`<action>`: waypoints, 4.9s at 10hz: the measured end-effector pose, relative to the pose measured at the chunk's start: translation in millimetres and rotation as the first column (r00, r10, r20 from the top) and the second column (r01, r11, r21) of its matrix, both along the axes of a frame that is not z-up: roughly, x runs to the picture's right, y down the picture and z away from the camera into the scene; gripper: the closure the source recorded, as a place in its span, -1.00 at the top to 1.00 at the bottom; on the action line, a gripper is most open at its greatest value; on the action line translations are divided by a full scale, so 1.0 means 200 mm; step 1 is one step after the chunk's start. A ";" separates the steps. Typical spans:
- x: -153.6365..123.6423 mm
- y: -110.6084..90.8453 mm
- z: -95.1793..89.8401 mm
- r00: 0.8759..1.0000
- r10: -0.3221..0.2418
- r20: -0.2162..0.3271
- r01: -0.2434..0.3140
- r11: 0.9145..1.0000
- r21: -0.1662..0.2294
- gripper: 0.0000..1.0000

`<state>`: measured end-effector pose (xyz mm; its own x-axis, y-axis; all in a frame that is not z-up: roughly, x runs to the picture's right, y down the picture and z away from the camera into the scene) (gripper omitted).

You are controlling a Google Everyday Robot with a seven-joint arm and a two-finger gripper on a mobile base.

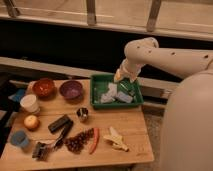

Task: Wipe table surface with sponge

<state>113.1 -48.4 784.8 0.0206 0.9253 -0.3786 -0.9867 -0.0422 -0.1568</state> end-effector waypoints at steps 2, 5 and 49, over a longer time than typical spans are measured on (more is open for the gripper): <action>-0.02 0.08 0.13 1.000 0.003 0.009 -0.003 0.999 -0.040 0.25; -0.03 0.09 0.15 1.000 0.002 0.010 -0.001 0.999 -0.044 0.25; 0.25 0.40 0.64 0.995 0.087 -0.056 -0.095 0.984 -0.153 0.25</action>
<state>163.7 31.9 913.5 -0.0832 0.8521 -0.5166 -0.9839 -0.1525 -0.0930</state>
